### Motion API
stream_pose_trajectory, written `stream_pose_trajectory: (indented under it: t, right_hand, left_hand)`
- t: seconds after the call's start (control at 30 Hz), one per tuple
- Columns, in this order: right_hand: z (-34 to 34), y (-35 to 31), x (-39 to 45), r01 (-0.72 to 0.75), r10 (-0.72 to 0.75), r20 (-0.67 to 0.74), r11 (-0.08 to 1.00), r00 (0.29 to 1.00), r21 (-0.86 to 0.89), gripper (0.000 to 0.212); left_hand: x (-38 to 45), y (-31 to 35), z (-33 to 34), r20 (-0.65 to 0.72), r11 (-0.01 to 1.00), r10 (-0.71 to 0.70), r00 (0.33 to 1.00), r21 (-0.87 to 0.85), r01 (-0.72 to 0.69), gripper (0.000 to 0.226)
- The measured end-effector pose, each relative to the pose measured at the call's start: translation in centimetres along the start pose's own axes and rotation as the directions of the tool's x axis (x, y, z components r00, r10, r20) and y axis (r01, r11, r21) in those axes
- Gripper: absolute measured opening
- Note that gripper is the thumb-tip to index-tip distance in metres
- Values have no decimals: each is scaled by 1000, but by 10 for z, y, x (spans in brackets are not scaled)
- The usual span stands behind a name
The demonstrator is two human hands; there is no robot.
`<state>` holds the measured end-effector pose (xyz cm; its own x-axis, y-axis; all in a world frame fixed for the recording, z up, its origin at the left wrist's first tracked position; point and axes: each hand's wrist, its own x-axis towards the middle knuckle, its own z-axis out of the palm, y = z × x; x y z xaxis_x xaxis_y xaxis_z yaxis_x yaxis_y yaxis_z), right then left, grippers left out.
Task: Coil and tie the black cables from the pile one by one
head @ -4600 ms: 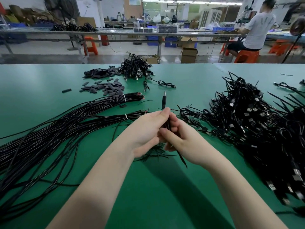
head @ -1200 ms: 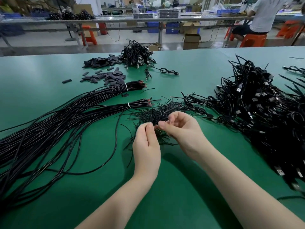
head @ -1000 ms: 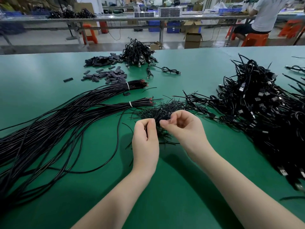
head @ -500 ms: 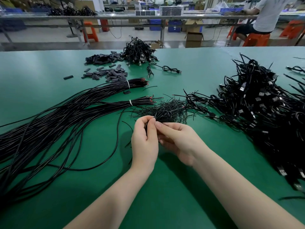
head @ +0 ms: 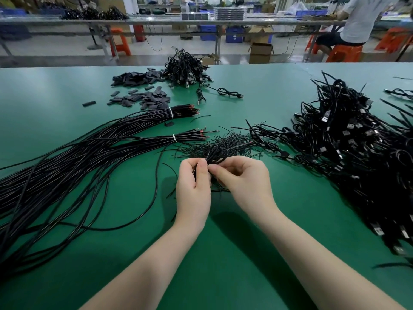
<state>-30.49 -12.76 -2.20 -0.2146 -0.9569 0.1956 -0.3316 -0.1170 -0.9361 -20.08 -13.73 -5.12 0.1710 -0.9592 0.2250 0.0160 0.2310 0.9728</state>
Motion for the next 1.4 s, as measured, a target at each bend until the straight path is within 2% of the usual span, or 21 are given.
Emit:
stream_pose_trajectory:
  t: [0.13,0.3,0.4,0.5,0.6,0.67,0.73,0.8,0.87,0.93,1.03,1.13,1.23,1.4]
  right_hand:
    - [-2,-2,0,-169,123,162,937,979,307,10]
    - [0,2,2,-260,167,226,832,960,490,5]
    - [-3,2,3,-259,155,232,803,960,537,18]
    - [-5,3,5,-132,78,137,883,987,451,10]
    - [-6,5,5,-25,5,53,928,999,371,16]
    - [-8,5,5,52,-63,36,964,997,259,17]
    - [-10,4,5,125,-130,25,982,991,144,18]
    - [-12,3,6,202,-202,6,978,979,42,21]
    - [-14,1,7,281,-281,13,958,960,-51,24]
    - [-17,-1,9,353,-351,43,927,936,-124,22]
    - [-22,-3,12,428,-414,106,875,904,-228,17]
    - [-25,-3,13,402,-378,148,890,914,-215,15]
    - [-27,-1,15,332,-301,213,934,930,-129,13]
    - [-26,-2,16,161,-164,216,986,962,33,12]
  left_hand:
    - [-1,0,1,12,996,-17,1000,-86,18,14]
    - [0,6,4,76,937,-217,973,-263,229,21]
    - [0,12,4,165,872,-290,943,-360,332,31]
    - [3,13,2,216,865,-277,936,-369,341,32]
    - [4,11,1,250,875,-270,930,-339,345,29]
    - [3,8,1,232,923,-218,948,-266,278,24]
    - [3,5,0,178,982,-114,977,-128,138,19]
    - [3,3,-3,138,999,-5,990,43,-1,19]
    - [2,5,-5,111,986,85,990,135,-100,16]
    - [0,8,-6,78,978,142,987,145,-152,17]
    - [-3,12,-4,85,989,109,990,86,-116,23]
    - [-4,11,-4,124,995,57,991,76,-67,36]
    - [-2,11,-4,123,998,31,992,56,-39,29]
    - [4,14,-6,161,1000,-21,987,7,20,27]
